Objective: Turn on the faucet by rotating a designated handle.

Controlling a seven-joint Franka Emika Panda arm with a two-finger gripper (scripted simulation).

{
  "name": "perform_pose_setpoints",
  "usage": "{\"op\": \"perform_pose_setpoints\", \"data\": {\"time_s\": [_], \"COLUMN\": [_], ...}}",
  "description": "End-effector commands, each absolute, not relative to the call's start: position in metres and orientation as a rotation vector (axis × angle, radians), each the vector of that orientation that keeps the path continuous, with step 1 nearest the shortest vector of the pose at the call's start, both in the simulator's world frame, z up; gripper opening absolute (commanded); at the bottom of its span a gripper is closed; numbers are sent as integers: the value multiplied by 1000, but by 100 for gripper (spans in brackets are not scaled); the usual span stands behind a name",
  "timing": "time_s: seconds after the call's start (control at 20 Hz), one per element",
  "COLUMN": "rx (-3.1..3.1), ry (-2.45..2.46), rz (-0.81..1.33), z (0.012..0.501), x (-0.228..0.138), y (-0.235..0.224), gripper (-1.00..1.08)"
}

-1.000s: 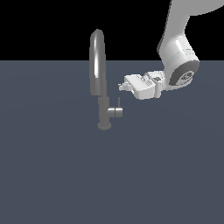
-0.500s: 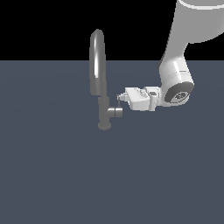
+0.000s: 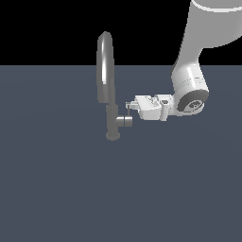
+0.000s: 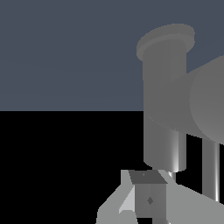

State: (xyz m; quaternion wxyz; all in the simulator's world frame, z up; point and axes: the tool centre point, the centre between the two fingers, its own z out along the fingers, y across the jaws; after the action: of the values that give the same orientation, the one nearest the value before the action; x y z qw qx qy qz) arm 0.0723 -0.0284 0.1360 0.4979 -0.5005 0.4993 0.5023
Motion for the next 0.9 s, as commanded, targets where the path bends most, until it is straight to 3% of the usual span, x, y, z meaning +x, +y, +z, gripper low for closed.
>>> {"op": "perform_pose_setpoints", "data": {"time_s": [0.0, 0.85], "rx": [-1212, -1212], "ry": [1209, 1210], "rz": [1216, 1214], "z": [136, 145], "x": [72, 38], "y": [-28, -29], "gripper": [-100, -100]}}
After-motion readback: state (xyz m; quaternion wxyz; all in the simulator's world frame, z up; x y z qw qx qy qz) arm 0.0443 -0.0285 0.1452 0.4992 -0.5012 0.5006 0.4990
